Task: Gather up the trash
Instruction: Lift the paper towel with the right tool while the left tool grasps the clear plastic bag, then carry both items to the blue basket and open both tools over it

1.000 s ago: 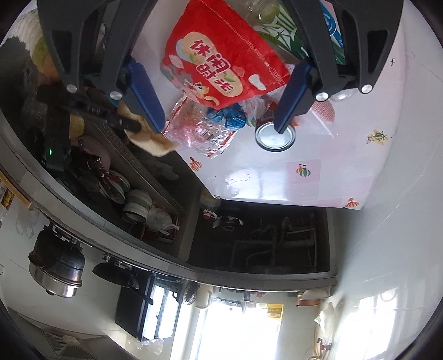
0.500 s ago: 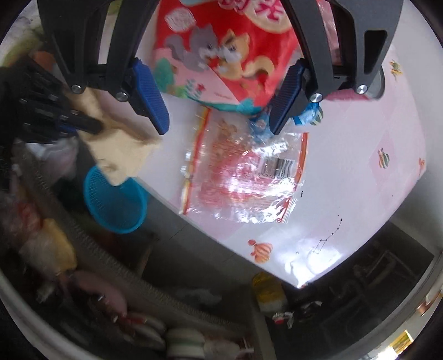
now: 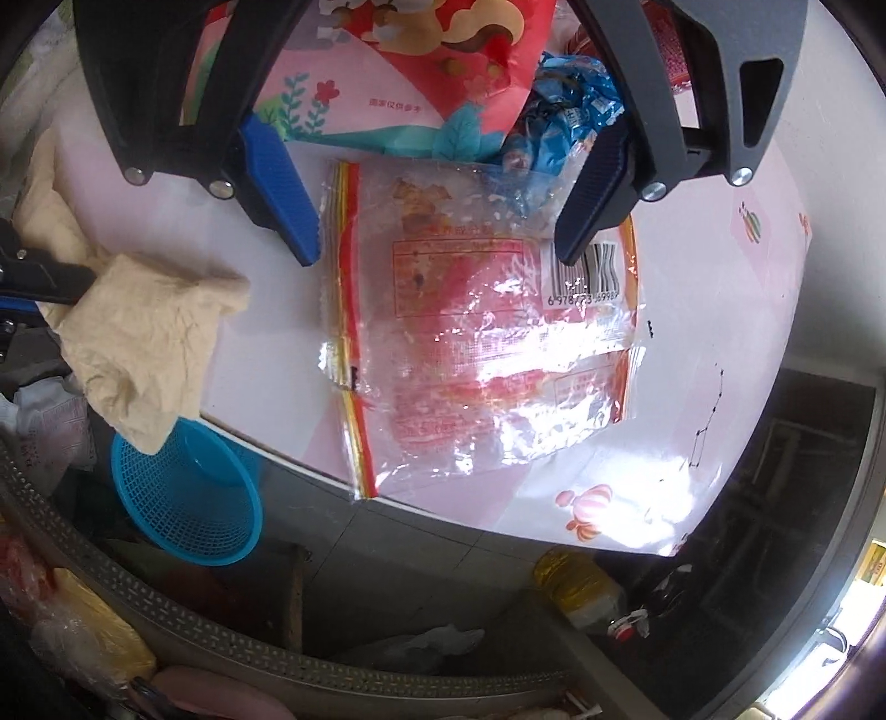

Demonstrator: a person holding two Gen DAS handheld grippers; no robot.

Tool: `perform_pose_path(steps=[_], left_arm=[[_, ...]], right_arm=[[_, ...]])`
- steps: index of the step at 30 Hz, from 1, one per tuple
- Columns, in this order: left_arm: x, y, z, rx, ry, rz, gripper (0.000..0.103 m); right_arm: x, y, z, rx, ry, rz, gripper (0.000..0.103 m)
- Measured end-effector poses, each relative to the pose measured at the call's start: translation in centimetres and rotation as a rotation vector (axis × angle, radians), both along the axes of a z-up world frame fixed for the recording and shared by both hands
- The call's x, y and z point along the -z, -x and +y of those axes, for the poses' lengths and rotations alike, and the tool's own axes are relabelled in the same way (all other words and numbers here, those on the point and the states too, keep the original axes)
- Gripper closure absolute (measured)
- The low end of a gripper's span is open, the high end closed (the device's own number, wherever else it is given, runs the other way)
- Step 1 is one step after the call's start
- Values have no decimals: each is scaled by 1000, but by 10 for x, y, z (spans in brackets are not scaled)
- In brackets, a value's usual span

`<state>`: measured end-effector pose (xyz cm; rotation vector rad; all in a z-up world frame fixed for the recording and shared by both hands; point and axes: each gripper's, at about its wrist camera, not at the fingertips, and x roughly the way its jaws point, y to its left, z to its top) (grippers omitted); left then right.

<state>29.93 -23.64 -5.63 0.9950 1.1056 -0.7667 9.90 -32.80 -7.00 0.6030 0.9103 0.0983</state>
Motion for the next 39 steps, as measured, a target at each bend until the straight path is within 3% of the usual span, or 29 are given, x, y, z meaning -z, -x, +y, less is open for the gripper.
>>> perform_pose_path(steps=[3,8,11,13,19,26,32,39], left_arm=[[-3,2,2,21,26,7,39],[-4,10,-1,39,53,39,80],[-5,11,-1,37,56,42,97],[-12,8,1,25,77,36,102],[-47,-5,17,-30,162,-35,103],[-108,-8,40,-108,321,-104,103],[-162,16,33,-115,491,-64,103],[-177,56,-31,-59,586,149,103]], right_arm=[[-1,-1,1,0,-3,2,101],[-2,0,0,-1,0,2,101],[-2,1,-1,1,-3,-4,101],[-4,2,-1,4,-10,-17,101],[-12,6,-3,17,-22,-46,101],[-30,12,-8,48,-13,-101,102],[-40,26,-31,127,-43,-140,102],[-36,63,-84,321,-92,-159,102]])
